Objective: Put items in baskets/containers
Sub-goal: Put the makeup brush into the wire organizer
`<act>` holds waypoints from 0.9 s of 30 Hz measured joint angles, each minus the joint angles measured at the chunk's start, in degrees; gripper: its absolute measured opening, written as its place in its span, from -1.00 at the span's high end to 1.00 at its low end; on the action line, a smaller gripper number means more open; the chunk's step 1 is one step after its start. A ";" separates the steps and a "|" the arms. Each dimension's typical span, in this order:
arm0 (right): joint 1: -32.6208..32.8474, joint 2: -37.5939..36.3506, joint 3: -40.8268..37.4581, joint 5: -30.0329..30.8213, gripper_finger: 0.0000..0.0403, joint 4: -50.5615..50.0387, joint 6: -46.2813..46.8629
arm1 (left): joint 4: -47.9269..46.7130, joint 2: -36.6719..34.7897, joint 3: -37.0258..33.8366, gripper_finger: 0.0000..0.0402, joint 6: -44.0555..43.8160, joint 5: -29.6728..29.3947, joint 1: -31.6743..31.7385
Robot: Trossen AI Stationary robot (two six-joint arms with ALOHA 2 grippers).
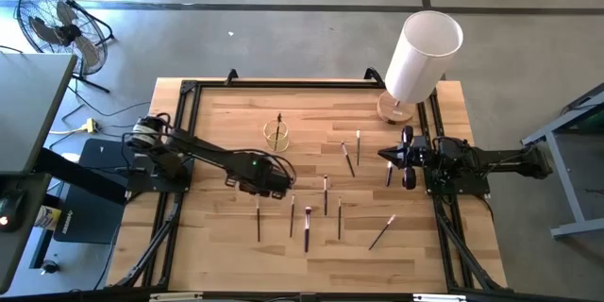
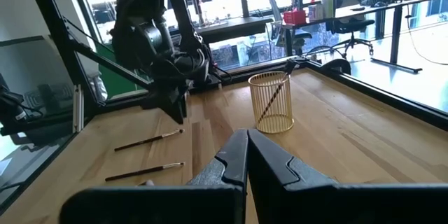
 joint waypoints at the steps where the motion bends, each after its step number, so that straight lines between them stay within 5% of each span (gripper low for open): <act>1: 0.01 0.07 0.01 0.00 0.98 -0.02 0.00 | 0.78 0.00 -1.02 0.36 -0.24 0.72 -0.03; 19: 0.02 0.16 0.00 -0.02 0.98 -0.02 0.00 | 12.93 -0.26 -9.88 0.38 -7.44 1.55 -0.09; 27: 0.00 0.16 0.00 -0.02 0.98 0.00 0.00 | 12.54 -0.15 -10.00 0.90 -7.56 -1.19 -0.18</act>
